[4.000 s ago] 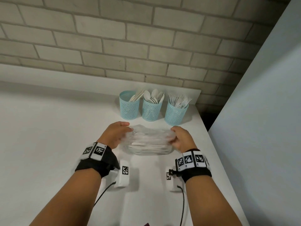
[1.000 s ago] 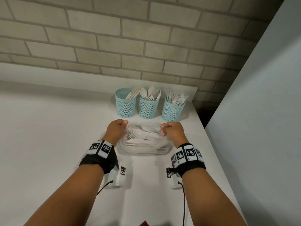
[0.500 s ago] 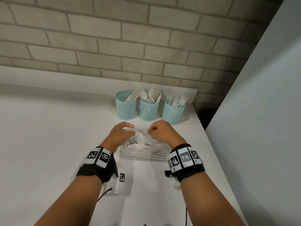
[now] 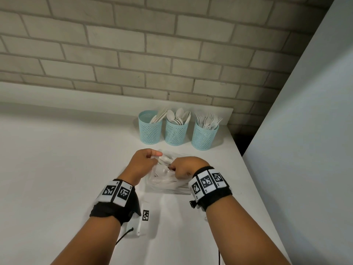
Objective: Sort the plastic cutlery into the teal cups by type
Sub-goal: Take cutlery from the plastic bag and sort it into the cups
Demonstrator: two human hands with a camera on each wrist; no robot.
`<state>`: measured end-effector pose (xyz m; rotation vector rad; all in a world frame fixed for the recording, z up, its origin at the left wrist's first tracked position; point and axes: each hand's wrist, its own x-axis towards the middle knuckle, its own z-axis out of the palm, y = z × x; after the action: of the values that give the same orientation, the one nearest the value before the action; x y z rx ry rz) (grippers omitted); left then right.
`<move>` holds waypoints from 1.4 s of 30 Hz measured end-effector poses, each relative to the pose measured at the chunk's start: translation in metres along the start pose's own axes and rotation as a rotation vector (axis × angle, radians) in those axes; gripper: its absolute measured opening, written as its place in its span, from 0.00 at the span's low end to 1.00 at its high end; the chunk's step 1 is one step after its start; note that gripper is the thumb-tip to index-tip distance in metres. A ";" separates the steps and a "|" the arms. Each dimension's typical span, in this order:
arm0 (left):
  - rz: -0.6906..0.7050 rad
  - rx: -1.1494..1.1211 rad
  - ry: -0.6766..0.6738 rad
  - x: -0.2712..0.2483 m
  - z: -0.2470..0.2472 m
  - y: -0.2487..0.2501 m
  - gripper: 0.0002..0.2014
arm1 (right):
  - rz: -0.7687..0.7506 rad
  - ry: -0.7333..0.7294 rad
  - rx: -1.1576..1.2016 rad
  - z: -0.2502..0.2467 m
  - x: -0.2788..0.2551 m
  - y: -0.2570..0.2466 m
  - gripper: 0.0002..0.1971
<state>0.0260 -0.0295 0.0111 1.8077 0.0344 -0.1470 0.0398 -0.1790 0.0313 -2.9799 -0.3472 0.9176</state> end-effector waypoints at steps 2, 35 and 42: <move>0.008 -0.015 0.002 -0.001 0.000 0.000 0.14 | 0.005 -0.018 -0.029 0.000 -0.002 -0.001 0.18; 0.060 -0.055 0.123 -0.002 0.001 0.011 0.12 | -0.132 0.238 0.669 0.005 -0.008 0.023 0.34; 0.049 -0.078 0.174 0.003 -0.002 0.010 0.11 | -0.233 0.350 0.903 0.003 -0.012 0.030 0.13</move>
<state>0.0302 -0.0300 0.0212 1.7375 0.1170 0.0461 0.0348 -0.2111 0.0333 -2.1382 -0.1880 0.3561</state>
